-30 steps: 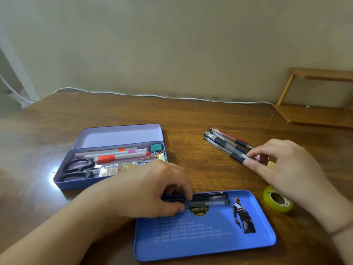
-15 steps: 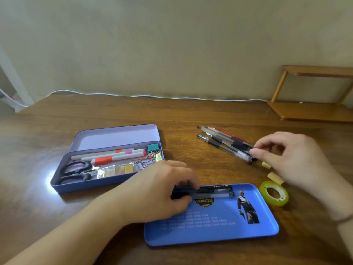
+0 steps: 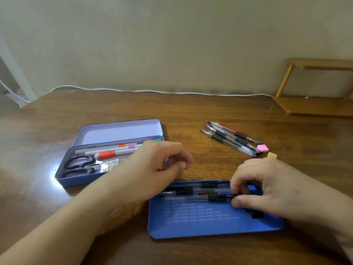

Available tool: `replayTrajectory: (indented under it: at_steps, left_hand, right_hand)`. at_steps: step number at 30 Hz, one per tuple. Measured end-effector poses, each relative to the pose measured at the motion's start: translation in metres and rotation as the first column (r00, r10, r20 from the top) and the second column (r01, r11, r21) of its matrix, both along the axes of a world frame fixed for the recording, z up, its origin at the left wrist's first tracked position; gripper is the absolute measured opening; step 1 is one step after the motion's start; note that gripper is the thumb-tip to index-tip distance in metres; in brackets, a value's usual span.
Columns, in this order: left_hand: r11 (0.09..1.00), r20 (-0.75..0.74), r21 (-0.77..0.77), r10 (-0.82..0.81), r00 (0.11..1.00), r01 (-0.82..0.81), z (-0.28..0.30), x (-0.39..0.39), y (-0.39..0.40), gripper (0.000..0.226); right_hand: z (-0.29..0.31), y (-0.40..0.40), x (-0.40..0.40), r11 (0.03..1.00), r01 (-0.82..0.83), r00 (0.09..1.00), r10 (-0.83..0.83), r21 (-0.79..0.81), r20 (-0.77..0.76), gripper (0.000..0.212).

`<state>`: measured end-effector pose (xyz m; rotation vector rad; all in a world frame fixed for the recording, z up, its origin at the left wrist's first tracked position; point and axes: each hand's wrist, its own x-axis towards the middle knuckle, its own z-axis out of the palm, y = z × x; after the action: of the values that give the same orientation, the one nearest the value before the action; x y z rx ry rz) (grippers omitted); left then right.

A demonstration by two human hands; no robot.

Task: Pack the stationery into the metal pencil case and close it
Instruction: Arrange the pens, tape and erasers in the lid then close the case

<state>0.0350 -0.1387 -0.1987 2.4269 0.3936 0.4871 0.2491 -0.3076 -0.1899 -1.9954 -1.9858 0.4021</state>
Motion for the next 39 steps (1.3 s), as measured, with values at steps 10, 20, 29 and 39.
replayTrajectory:
  at_steps: [10, 20, 29, 39]
  left_hand:
    - [0.953, -0.160, 0.206, -0.191, 0.968, 0.222, -0.006, 0.004, -0.003, 0.016]
    - [0.956, -0.119, 0.194, -0.202, 0.972, 0.222, -0.008, 0.005, -0.004, 0.008]
    - [0.983, 0.173, 0.171, -0.092, 0.981, 0.063, -0.007, 0.006, -0.004, 0.011]
    - [0.952, 0.586, -0.089, 0.288, 0.758, -0.293, 0.009, -0.001, 0.014, 0.015]
  right_hand:
    - [-0.003, 0.005, -0.007, 0.979, 0.137, 0.990, -0.140, 0.152, 0.008, 0.031]
    - [-0.014, 0.024, 0.042, 0.804, 0.552, 0.796, -0.587, 0.219, 0.149, 0.013]
    - [-0.015, 0.028, 0.038, 0.795, 0.560, 0.760, -0.605, 0.232, 0.239, 0.014]
    - [0.015, -0.002, 0.007, 0.935, 0.221, 0.967, -0.175, 0.278, -0.183, 0.016]
